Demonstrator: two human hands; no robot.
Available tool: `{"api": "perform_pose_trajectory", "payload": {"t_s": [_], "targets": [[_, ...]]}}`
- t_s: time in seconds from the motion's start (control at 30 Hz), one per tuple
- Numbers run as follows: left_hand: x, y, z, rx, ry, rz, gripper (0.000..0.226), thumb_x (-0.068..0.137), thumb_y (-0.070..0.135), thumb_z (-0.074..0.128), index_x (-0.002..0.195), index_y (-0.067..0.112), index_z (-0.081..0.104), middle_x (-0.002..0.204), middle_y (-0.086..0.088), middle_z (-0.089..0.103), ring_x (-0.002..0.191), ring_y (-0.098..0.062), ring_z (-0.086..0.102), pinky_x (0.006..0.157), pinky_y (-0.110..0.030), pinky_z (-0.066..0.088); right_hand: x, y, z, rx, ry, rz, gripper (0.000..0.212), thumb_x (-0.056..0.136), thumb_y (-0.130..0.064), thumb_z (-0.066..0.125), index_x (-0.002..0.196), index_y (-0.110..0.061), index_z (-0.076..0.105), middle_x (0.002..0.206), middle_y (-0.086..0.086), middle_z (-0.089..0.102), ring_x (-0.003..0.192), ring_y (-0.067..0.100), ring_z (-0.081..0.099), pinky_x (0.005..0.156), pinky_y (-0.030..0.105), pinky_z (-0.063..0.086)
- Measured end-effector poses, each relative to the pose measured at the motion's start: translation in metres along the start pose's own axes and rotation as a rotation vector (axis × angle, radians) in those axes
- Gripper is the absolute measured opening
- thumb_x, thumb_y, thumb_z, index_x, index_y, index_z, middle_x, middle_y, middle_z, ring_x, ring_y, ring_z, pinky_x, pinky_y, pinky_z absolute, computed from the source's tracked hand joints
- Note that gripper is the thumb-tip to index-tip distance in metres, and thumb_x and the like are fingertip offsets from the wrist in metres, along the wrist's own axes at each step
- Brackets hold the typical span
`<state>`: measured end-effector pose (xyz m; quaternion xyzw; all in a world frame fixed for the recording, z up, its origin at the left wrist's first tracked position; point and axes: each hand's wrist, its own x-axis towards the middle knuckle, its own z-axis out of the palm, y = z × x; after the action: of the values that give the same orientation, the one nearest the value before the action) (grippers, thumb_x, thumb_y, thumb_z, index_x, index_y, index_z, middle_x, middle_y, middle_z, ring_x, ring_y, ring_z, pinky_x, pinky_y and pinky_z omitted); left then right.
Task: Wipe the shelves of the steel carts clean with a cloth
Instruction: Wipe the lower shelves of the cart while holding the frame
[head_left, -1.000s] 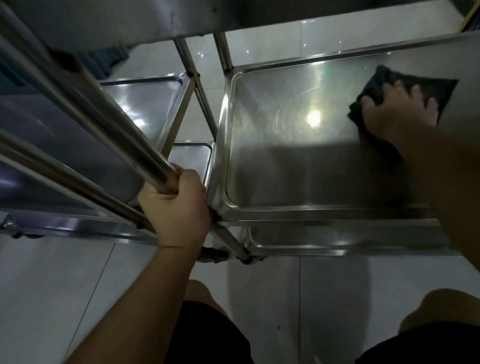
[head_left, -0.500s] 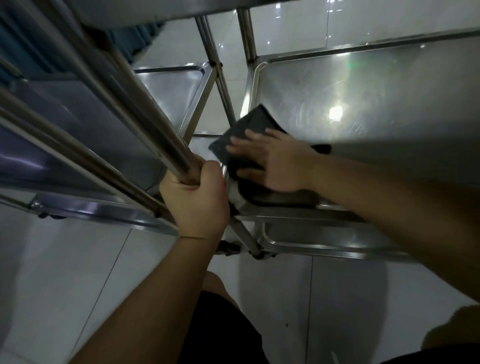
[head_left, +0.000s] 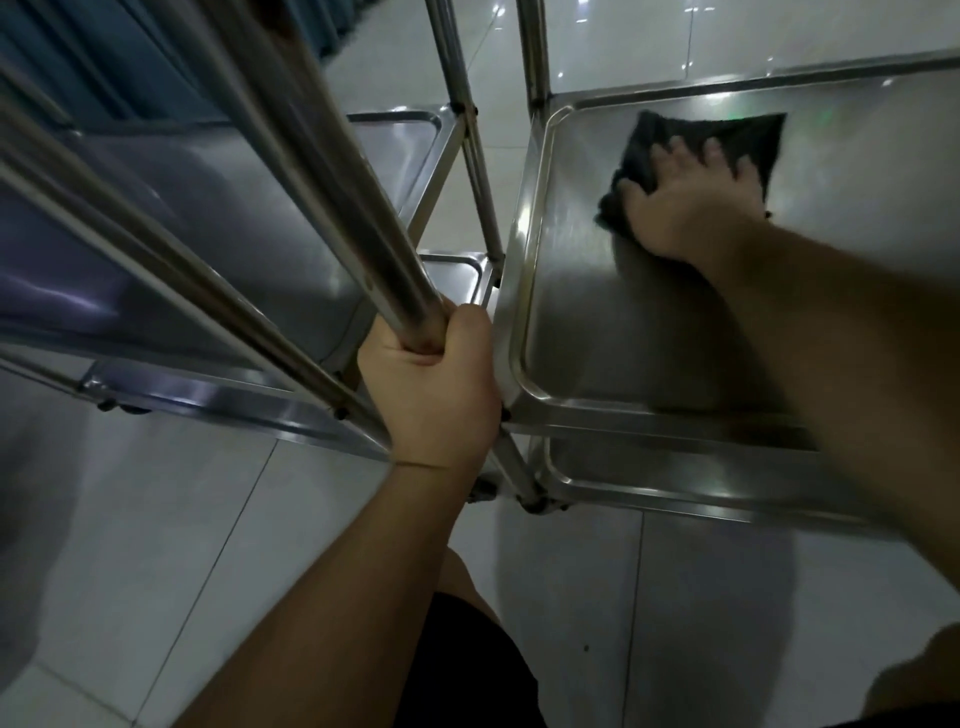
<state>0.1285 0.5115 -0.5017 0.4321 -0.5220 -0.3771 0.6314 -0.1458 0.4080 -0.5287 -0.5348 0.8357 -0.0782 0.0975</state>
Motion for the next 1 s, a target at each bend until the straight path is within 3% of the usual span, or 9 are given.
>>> {"api": "perform_pose_trajectory", "payload": {"t_s": [0.17,0.37,0.47,0.53,0.63,0.7,0.83,1.0], "targets": [[0.0,0.0,-0.001,0.003,-0.012,-0.014,0.03,0.08,0.015,0.062,0.062,0.017,0.038,0.057,-0.018,0.037,0.05,-0.044,0.039,0.051,-0.043,0.041,-0.051,-0.066,0.024,-0.013,-0.047,-0.355,0.08,0.095,-0.074,0.009,0.164,-0.036,0.01,0.173,-0.011,0.009,0.159,0.021,0.006,0.126,0.052,0.004],[0.0,0.006,0.001,0.025,0.004,-0.075,0.025,0.08,0.022,0.064,0.059,0.033,0.055,0.054,-0.004,0.049,0.05,-0.028,0.05,0.054,-0.037,0.046,-0.137,-0.057,0.037,-0.003,-0.083,-0.573,0.07,0.099,-0.072,0.006,0.163,-0.043,-0.001,0.169,-0.019,-0.006,0.158,0.011,-0.008,0.127,0.042,-0.007],[-0.004,0.013,0.003,0.013,0.009,-0.135,0.026,0.08,0.023,0.063,0.058,0.035,0.054,0.052,-0.002,0.048,0.046,-0.021,0.051,0.048,-0.03,0.043,-0.159,-0.043,0.035,0.047,-0.134,-0.56,0.071,0.097,-0.074,0.006,0.162,-0.046,0.002,0.167,-0.023,-0.006,0.156,0.006,-0.01,0.125,0.037,-0.01],[-0.005,0.016,0.002,0.03,0.004,-0.166,0.024,0.079,0.023,0.063,0.059,0.031,0.05,0.056,-0.009,0.048,0.05,-0.024,0.05,0.051,-0.033,0.043,-0.17,-0.03,0.031,0.046,-0.127,-0.524,0.073,0.096,-0.075,0.006,0.162,-0.045,0.004,0.168,-0.023,-0.005,0.156,0.004,-0.01,0.125,0.036,-0.009],[-0.005,0.021,-0.003,0.093,-0.01,-0.186,0.022,0.077,0.023,0.063,0.067,0.009,0.049,0.063,-0.025,0.048,0.058,-0.028,0.05,0.056,-0.04,0.046,-0.184,-0.002,0.027,0.013,-0.112,-0.464,0.076,0.094,-0.078,0.001,0.163,-0.045,0.001,0.166,-0.026,-0.008,0.154,0.0,-0.012,0.123,0.032,-0.011],[-0.007,0.022,-0.005,0.136,-0.022,-0.18,0.026,0.079,0.019,0.063,0.075,-0.004,0.052,0.068,-0.03,0.054,0.059,-0.025,0.055,0.056,-0.037,0.05,-0.19,0.02,0.021,0.0,-0.115,-0.418,0.078,0.092,-0.079,-0.002,0.162,-0.045,-0.001,0.164,-0.028,-0.011,0.153,-0.002,-0.013,0.122,0.031,-0.012],[-0.012,0.025,-0.012,0.255,-0.049,-0.173,0.008,0.087,0.019,0.064,0.087,0.012,0.06,0.064,0.005,0.066,0.056,-0.008,0.062,0.052,-0.024,0.05,-0.196,0.063,0.008,-0.004,-0.108,-0.325,0.078,0.092,-0.078,-0.001,0.163,-0.045,0.001,0.165,-0.028,-0.01,0.153,-0.002,-0.013,0.125,0.032,-0.009],[-0.036,0.018,-0.03,0.501,-0.192,-0.166,0.013,0.095,0.029,0.069,0.102,0.028,0.057,0.089,0.007,0.064,0.08,-0.006,0.065,0.069,-0.028,0.053,-0.195,0.084,0.0,-0.022,-0.093,-0.283,0.077,0.094,-0.077,0.001,0.163,-0.043,0.001,0.168,-0.025,-0.009,0.155,0.002,-0.012,0.127,0.036,-0.007]]}}
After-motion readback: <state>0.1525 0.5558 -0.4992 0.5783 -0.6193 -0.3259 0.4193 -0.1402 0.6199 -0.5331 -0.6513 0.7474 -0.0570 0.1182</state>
